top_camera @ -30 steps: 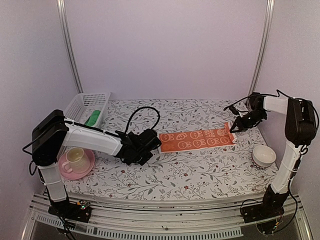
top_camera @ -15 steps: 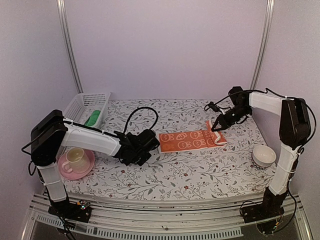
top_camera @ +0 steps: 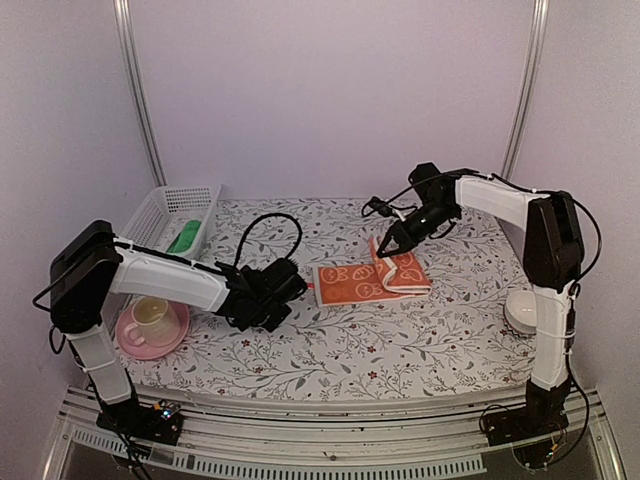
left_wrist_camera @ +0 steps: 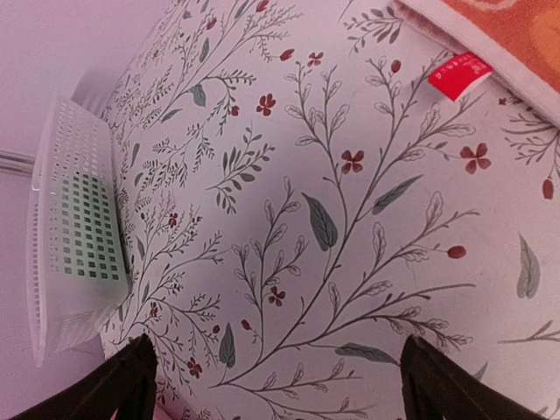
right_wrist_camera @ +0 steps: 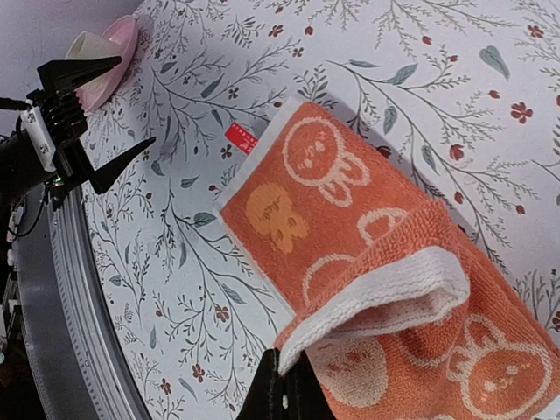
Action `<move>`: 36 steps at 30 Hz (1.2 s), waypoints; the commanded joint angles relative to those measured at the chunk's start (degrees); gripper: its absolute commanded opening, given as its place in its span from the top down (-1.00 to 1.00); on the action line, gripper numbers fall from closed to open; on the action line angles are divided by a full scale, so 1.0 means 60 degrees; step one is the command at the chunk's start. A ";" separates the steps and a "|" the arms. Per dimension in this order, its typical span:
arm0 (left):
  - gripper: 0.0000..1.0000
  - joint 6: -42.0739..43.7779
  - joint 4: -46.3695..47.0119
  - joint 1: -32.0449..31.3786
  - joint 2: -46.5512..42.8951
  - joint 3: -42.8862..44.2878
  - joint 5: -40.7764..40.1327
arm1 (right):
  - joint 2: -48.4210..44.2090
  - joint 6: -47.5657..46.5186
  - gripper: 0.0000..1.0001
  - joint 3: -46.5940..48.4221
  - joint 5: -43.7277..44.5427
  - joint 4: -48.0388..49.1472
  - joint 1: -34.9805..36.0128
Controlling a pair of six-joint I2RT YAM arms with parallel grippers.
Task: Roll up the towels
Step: Fold the towel at the center of the board.
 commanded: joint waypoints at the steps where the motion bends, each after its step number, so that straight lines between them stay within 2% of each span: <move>1: -0.95 -0.0150 -0.0070 0.0216 -0.0369 -0.0151 -0.0101 | 0.0503 0.0190 0.96 0.0560 -0.0533 -0.0202 0.0430; 10: -0.95 -0.0178 -0.0064 0.0239 -0.0187 -0.0066 -0.0057 | 0.1306 0.0410 0.96 0.1498 -0.0733 -0.0092 0.0703; 29: -0.94 -0.0314 -0.0082 0.0224 0.0147 0.0068 0.0102 | 0.2188 0.0864 0.94 0.2073 -0.1327 0.0428 0.0995; 32: -0.94 -0.0318 -0.0015 0.0236 0.0165 0.0095 0.0220 | 0.2641 0.0896 0.67 0.2300 -0.1824 0.0417 0.1130; 34: -0.95 -0.0311 0.0076 0.0237 0.0166 0.0111 0.0320 | 0.2649 0.0861 0.38 0.2362 -0.2263 0.0449 0.1216; 36: -0.95 -0.0274 0.0184 0.0239 0.0166 0.0123 0.0450 | 0.2580 0.0811 0.22 0.2393 -0.2677 0.0447 0.1252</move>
